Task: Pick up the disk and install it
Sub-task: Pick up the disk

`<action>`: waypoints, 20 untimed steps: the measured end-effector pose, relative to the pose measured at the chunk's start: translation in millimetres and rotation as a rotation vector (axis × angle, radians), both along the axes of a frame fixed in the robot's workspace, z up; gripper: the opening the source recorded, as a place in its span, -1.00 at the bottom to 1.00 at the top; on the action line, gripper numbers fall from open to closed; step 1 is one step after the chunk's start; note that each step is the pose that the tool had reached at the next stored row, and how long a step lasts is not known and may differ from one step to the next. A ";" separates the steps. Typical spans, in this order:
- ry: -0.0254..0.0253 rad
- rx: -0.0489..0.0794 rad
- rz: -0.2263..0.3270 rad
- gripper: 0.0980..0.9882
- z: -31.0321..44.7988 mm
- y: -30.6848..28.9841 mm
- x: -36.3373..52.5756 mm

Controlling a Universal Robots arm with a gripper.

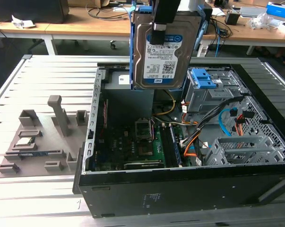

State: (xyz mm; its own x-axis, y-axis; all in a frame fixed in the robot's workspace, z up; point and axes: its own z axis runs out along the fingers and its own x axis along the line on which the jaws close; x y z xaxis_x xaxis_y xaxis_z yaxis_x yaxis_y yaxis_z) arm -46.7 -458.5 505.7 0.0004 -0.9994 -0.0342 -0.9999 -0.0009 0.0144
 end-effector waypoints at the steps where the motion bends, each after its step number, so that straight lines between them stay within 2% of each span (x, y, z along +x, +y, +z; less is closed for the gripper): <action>1: 0.0000 -0.001 0.000 -0.40 -0.2 -1.8 0.0; 9: 0.0000 -0.008 0.000 -0.40 -2.0 -20.7 0.0; 12: 0.0000 -0.011 0.000 -0.40 -3.0 -31.8 0.0; 20: 0.0000 -0.018 0.000 -0.40 -4.8 -52.0 0.0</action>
State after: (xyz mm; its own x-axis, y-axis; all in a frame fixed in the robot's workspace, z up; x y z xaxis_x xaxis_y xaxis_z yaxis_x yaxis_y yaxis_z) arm -46.7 -510.5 501.0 0.0004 -0.9999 -0.0160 -0.9999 -0.0006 0.0144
